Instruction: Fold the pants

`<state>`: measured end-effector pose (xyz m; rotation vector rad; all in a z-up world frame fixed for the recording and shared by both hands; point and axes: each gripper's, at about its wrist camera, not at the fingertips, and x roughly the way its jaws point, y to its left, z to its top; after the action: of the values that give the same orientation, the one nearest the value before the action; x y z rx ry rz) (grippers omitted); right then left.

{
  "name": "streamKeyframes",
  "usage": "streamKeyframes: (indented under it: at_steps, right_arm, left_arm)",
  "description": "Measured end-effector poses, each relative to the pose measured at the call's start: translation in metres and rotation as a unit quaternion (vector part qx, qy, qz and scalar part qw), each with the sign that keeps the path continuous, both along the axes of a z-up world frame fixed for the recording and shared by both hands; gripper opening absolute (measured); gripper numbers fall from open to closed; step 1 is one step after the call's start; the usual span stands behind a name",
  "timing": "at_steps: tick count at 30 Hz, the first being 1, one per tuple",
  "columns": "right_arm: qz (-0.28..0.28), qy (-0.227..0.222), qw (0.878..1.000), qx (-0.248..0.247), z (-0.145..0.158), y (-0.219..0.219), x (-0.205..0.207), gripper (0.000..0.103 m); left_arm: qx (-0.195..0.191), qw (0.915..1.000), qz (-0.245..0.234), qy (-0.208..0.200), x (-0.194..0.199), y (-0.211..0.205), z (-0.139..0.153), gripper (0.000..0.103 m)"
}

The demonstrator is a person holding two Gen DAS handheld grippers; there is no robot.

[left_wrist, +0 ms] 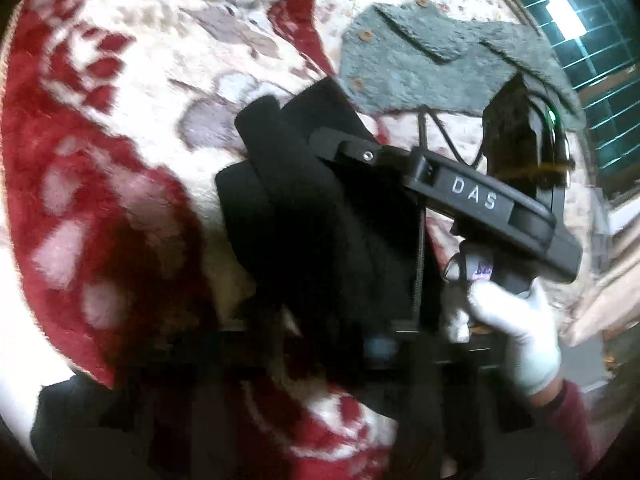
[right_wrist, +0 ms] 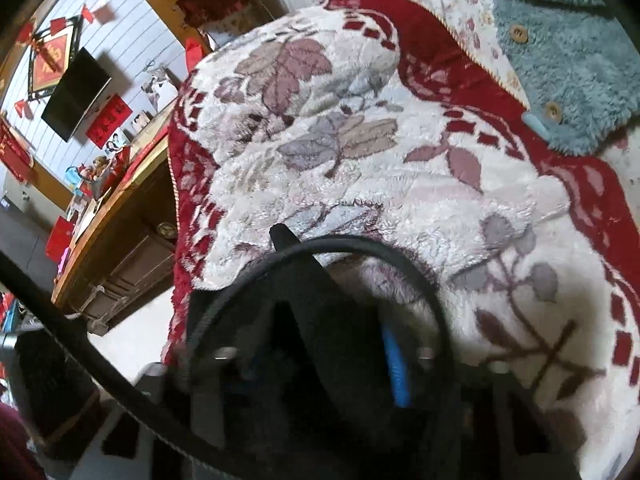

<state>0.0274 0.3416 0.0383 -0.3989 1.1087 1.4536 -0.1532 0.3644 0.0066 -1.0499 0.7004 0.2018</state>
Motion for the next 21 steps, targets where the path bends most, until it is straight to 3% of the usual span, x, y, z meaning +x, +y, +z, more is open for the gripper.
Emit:
streamKeyframes:
  at_steps: [3,7,12,17,21]
  right_arm:
    - [0.004,-0.003,0.999,0.034,0.025,-0.022,-0.002,0.022]
    - [-0.011,-0.011,0.995,0.094,0.073,-0.066,-0.002,0.022]
    - [-0.062,0.014,0.985,0.162,0.119,-0.145,0.012,0.022]
    - [-0.12,0.016,0.972,0.2,0.141,-0.235,0.019,0.022]
    - [-0.192,0.018,0.955,0.224,0.137,-0.324,0.022,0.022]
  left_arm:
    - [0.022,0.9996,-0.008,-0.014,-0.004,-0.007,0.016,0.016]
    - [0.09,0.9935,-0.037,-0.06,-0.006,-0.038,0.063,0.016]
    - [0.165,0.9739,-0.109,-0.111,-0.002,-0.094,0.113,0.016]
    - [0.187,0.9534,-0.193,-0.138,0.016,-0.157,0.132,0.016]
    - [0.198,0.9365,-0.254,-0.138,0.03,-0.209,0.13,0.016]
